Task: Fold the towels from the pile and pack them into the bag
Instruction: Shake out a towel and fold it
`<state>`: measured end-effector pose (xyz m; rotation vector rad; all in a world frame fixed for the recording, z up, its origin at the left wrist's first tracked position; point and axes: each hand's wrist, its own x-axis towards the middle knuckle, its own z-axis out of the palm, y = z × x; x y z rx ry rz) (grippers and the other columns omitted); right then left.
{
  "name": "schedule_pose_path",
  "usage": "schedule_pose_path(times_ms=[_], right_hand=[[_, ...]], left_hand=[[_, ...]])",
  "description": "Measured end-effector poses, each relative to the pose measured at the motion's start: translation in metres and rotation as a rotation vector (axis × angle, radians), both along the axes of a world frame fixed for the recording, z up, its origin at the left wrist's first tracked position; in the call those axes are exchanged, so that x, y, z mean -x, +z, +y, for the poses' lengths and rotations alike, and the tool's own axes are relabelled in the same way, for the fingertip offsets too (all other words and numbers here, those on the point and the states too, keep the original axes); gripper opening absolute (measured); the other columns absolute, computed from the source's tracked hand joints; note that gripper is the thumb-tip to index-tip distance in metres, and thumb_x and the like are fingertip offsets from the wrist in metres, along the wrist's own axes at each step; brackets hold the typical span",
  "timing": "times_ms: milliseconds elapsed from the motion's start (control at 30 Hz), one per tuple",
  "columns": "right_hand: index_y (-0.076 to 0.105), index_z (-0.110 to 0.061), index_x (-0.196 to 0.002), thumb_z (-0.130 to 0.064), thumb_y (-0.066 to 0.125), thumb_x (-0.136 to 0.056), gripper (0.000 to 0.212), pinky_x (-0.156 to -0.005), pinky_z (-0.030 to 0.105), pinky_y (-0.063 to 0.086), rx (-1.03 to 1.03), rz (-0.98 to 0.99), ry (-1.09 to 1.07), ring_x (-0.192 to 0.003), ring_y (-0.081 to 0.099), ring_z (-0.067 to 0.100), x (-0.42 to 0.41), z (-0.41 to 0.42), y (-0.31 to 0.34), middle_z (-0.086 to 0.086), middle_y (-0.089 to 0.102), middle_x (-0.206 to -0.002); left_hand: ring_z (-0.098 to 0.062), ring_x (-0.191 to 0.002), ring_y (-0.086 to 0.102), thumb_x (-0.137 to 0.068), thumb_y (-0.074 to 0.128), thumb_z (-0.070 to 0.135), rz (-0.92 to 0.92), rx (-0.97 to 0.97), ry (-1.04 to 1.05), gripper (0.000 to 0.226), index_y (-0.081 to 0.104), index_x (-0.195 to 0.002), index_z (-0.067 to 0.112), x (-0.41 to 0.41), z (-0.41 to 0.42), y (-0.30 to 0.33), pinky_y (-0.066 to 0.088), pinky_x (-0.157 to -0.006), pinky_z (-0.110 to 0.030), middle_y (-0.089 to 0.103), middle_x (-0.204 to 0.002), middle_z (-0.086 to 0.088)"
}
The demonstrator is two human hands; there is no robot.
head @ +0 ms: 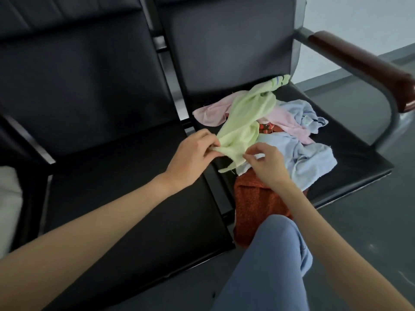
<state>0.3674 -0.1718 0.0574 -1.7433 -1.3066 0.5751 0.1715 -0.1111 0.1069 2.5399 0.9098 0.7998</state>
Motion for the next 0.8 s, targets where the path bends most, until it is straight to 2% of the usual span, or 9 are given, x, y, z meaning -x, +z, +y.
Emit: schedule_pose_path(times_ms=[133, 233, 300, 367, 433, 500, 667, 733, 800], right_hand=[[0.054, -0.012, -0.088, -0.005, 0.055, -0.093, 0.008, -0.084, 0.020, 0.046, 0.027, 0.051, 0.216, -0.097, 0.060, 0.008, 0.049, -0.025, 0.004, -0.002, 0.064, -0.097], [0.046, -0.010, -0.089, -0.003, 0.048, -0.096, 0.010, -0.066, 0.011, 0.041, 0.025, 0.094, 0.298, -0.075, 0.055, -0.007, 0.091, -0.045, -0.001, -0.006, 0.056, -0.078], [0.042, -0.011, -0.090, -0.005, 0.046, -0.098, 0.010, -0.056, 0.015, 0.036, 0.072, 0.101, 0.324, -0.059, 0.046, 0.002, 0.118, -0.055, -0.003, -0.004, 0.047, -0.069], [0.040, -0.012, -0.091, -0.008, 0.043, -0.099, 0.009, -0.054, 0.020, 0.036, 0.125, 0.075, 0.389, -0.061, 0.045, 0.011, 0.142, -0.063, -0.007, 0.003, 0.047, -0.072], [0.038, -0.013, -0.094, -0.013, 0.040, -0.101, 0.007, -0.056, 0.036, 0.040, 0.179, -0.013, 0.482, -0.061, 0.048, 0.027, 0.161, -0.072, -0.014, 0.015, 0.052, -0.072], [0.036, -0.014, -0.097, -0.018, 0.037, -0.102, 0.006, -0.055, 0.047, 0.039, 0.249, -0.118, 0.570, -0.055, 0.047, 0.031, 0.176, -0.081, -0.022, 0.013, 0.050, -0.062], [0.033, -0.017, -0.102, -0.031, 0.051, -0.097, 0.023, -0.053, 0.032, 0.038, 0.388, -0.106, 0.705, -0.054, 0.046, 0.019, 0.184, -0.096, -0.031, 0.002, 0.049, -0.062], [0.029, -0.021, -0.103, -0.025, 0.066, -0.084, 0.041, -0.057, 0.035, 0.044, 0.416, -0.187, 0.711, -0.063, 0.054, 0.021, 0.180, -0.097, -0.033, 0.008, 0.057, -0.073], [0.028, -0.023, -0.101, -0.011, 0.065, -0.078, 0.045, -0.058, 0.042, 0.046, 0.412, -0.232, 0.684, -0.067, 0.057, 0.027, 0.175, -0.095, -0.036, 0.014, 0.059, -0.077]], left_hand=[[-0.011, -0.070, 0.054, -0.082, 0.074, 0.013, 0.084, 0.056, 0.097, 0.012, 0.068, -0.091, 0.008, 0.063, -0.015, 0.009, 0.049, -0.066, -0.028, 0.059, -0.088, 0.000], [-0.010, -0.067, 0.051, -0.079, 0.076, 0.019, 0.152, 0.144, 0.187, 0.015, 0.065, -0.085, 0.012, 0.113, -0.031, 0.004, 0.046, -0.064, -0.029, 0.055, -0.080, 0.005], [-0.010, -0.066, 0.051, -0.076, 0.079, 0.028, 0.204, 0.233, 0.231, 0.021, 0.062, -0.081, 0.015, 0.143, -0.046, -0.002, 0.044, -0.061, -0.027, 0.054, -0.076, 0.007], [-0.009, -0.065, 0.051, -0.073, 0.080, 0.033, 0.296, 0.340, 0.240, 0.025, 0.061, -0.078, 0.017, 0.169, -0.062, -0.009, 0.041, -0.061, -0.025, 0.055, -0.075, 0.007], [-0.008, -0.064, 0.053, -0.070, 0.082, 0.036, 0.386, 0.443, 0.250, 0.027, 0.061, -0.075, 0.021, 0.194, -0.077, -0.017, 0.038, -0.059, -0.021, 0.057, -0.073, 0.007], [-0.008, -0.062, 0.054, -0.068, 0.084, 0.039, 0.462, 0.535, 0.275, 0.028, 0.062, -0.072, 0.022, 0.217, -0.087, -0.025, 0.037, -0.056, -0.019, 0.058, -0.070, 0.008], [-0.006, -0.063, 0.060, -0.067, 0.087, 0.026, 0.595, 0.784, 0.317, 0.025, 0.068, -0.080, 0.017, 0.245, -0.093, -0.049, 0.046, -0.056, -0.016, 0.063, -0.074, 0.007], [-0.010, -0.063, 0.062, -0.073, 0.083, 0.015, 0.662, 0.909, 0.291, 0.020, 0.070, -0.088, 0.013, 0.241, -0.085, -0.054, 0.054, -0.059, -0.024, 0.065, -0.076, 0.003], [-0.011, -0.069, 0.063, -0.082, 0.070, 0.006, 0.806, 0.954, 0.234, 0.015, 0.070, -0.094, 0.016, 0.231, -0.072, -0.057, 0.055, -0.059, -0.024, 0.065, -0.082, 0.002]])
